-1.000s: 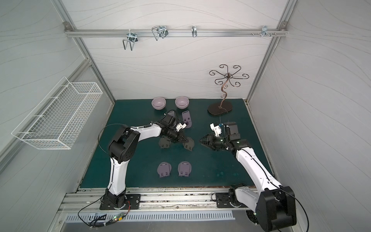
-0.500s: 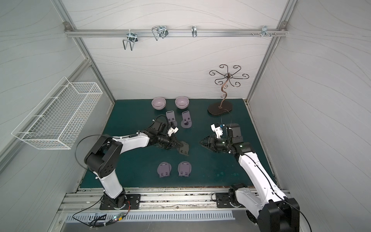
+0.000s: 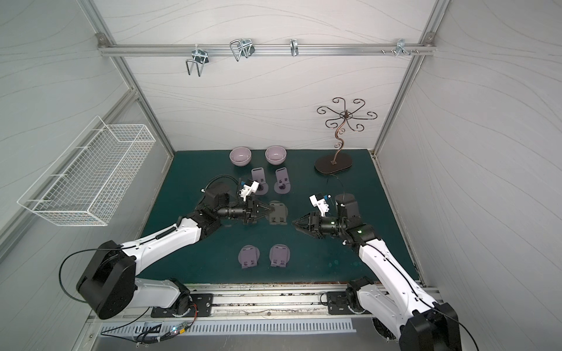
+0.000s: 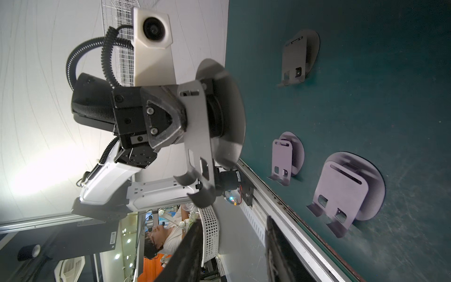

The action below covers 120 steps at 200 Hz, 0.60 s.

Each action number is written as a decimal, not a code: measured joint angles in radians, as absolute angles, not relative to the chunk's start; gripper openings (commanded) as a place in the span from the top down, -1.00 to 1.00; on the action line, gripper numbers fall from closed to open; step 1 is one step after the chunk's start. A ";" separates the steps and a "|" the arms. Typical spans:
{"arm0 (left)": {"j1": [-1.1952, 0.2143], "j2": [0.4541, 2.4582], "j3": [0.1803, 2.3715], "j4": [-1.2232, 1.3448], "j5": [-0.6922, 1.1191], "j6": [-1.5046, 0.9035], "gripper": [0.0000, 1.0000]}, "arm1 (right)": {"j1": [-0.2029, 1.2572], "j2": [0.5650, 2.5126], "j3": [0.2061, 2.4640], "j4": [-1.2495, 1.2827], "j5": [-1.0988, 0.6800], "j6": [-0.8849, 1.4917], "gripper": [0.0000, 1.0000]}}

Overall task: Open the phone stand
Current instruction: Pick up the phone stand at the center of the board.

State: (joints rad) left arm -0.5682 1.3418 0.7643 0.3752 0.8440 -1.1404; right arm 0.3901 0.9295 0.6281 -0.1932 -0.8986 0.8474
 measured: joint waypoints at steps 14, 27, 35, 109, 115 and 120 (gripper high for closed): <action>-0.575 1.328 0.747 0.403 0.838 -1.168 1.00 | 0.405 0.933 0.632 -0.160 -0.899 0.858 0.19; -0.582 1.319 0.737 0.423 0.829 -1.190 1.00 | 0.414 0.941 0.632 -0.130 -0.900 0.868 0.18; -0.585 1.316 0.735 0.429 0.826 -1.198 1.00 | 0.419 0.948 0.632 -0.112 -0.900 0.876 0.18; -0.607 1.282 0.734 0.447 0.815 -1.220 1.00 | 0.444 0.981 0.631 -0.023 -0.903 0.902 0.24; -0.609 1.282 0.734 0.447 0.815 -1.220 1.00 | 0.446 0.984 0.631 -0.017 -0.903 0.902 0.26; -0.612 1.282 0.734 0.447 0.815 -1.220 1.00 | 0.448 0.987 0.631 -0.013 -0.904 0.902 0.27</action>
State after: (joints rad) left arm -0.6117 1.2819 0.7341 0.4465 0.8154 -1.2198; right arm 0.4480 0.9867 0.6312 -0.0132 -0.9035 0.9020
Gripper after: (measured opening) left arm 0.045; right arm 0.378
